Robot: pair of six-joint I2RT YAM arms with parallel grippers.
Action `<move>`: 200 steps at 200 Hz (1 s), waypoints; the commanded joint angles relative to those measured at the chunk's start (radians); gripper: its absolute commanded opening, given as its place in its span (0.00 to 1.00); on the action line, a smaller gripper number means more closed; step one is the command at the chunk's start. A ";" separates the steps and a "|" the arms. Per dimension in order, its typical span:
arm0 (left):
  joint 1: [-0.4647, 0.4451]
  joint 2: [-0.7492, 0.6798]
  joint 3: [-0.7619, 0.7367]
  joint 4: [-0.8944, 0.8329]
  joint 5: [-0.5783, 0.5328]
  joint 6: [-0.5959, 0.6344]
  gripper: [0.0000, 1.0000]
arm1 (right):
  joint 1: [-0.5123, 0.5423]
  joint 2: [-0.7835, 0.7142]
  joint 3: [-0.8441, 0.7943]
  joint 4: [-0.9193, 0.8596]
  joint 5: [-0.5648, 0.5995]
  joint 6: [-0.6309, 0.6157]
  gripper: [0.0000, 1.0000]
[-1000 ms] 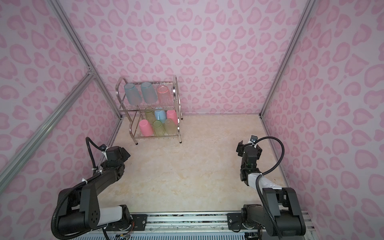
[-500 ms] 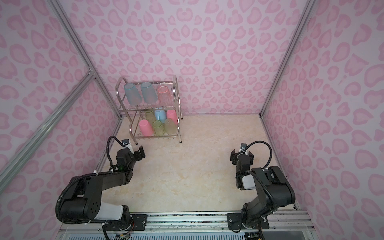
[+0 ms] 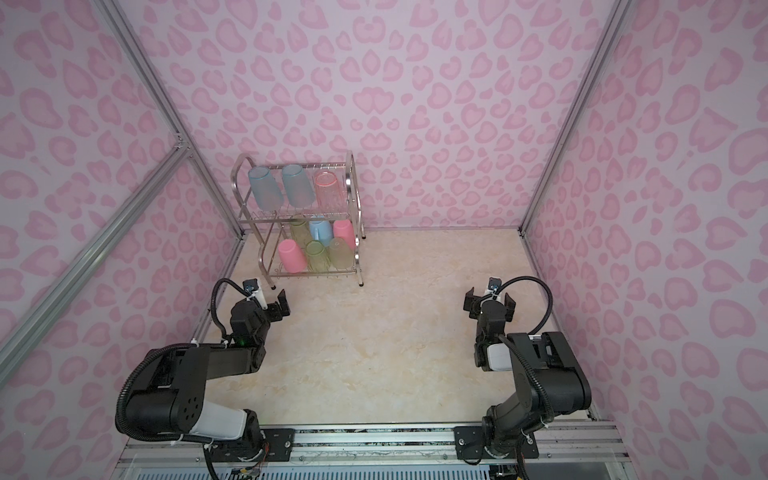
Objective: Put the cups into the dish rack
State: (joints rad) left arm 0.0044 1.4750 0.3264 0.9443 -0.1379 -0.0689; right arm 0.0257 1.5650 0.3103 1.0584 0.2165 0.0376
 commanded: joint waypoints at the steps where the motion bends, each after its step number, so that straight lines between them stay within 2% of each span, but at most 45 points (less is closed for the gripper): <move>1: 0.000 -0.002 -0.003 0.049 0.005 0.009 0.98 | 0.005 0.003 -0.010 0.035 0.005 0.002 0.99; 200: 0.000 0.006 0.007 0.037 0.006 0.009 0.98 | 0.004 0.002 -0.009 0.035 0.004 0.002 0.99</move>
State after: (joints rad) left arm 0.0048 1.4765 0.3271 0.9436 -0.1364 -0.0605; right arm 0.0303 1.5650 0.3042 1.0714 0.2161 0.0387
